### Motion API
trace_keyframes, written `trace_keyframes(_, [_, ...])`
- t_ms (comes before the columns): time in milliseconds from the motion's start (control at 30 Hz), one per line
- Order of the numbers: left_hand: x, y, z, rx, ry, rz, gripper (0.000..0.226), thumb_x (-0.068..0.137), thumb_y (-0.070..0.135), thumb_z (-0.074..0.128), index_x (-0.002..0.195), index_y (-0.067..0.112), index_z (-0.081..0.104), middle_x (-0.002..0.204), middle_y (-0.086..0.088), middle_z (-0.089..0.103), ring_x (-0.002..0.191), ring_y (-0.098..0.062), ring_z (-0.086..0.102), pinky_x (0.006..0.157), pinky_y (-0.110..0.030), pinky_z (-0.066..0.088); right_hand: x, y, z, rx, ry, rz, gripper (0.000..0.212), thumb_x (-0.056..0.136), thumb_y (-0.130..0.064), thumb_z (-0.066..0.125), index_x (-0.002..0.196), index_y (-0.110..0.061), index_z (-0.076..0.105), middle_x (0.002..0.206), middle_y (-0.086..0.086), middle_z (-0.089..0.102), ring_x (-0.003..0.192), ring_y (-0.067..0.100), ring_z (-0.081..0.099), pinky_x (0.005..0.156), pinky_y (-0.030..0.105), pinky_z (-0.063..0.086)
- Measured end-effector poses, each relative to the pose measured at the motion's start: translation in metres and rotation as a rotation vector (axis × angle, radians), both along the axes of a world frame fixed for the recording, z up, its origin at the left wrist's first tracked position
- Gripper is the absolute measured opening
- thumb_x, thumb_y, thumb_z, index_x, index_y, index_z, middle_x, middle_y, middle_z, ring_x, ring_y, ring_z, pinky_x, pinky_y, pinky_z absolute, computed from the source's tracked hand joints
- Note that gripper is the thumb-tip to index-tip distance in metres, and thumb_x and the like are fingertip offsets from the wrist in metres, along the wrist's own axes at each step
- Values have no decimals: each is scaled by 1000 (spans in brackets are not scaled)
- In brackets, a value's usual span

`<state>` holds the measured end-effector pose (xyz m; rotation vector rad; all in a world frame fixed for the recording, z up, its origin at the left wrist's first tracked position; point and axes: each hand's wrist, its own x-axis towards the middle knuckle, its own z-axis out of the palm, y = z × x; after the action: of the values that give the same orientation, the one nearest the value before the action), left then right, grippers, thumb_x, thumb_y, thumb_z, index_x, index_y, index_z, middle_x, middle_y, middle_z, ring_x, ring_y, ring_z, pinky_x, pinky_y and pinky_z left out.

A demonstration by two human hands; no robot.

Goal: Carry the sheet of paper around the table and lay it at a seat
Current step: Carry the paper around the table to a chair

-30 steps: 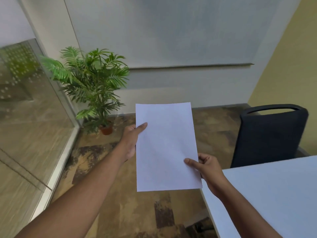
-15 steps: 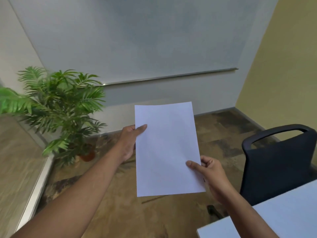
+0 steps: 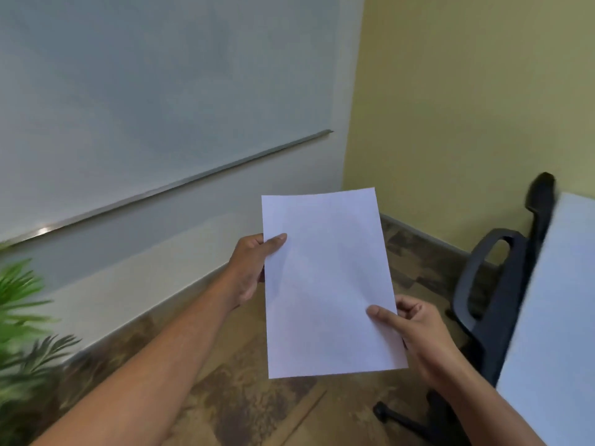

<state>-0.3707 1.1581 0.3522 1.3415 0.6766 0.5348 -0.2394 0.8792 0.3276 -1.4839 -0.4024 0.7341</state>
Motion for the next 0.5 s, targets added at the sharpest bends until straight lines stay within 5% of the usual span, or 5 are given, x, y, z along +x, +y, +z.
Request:
trace_keyframes(200, [112, 37, 14, 1, -35, -233, 19, 105, 25, 71, 105, 10, 81, 106, -10, 85, 91, -27, 81, 82, -41, 63, 37, 14, 16, -16, -31, -245, 19, 91, -10, 79, 110, -5, 78, 99, 6, 85, 82, 24, 82, 60, 24, 62])
trace_keyframes(500, [308, 29, 13, 46, -59, -544, 20, 104, 24, 72, 100, 7, 82, 103, -13, 84, 87, -28, 79, 82, -40, 62, 136, 0, 0, -40, -74, -588, 24, 89, -18, 83, 112, -12, 79, 107, 5, 84, 95, 29, 82, 89, 51, 64])
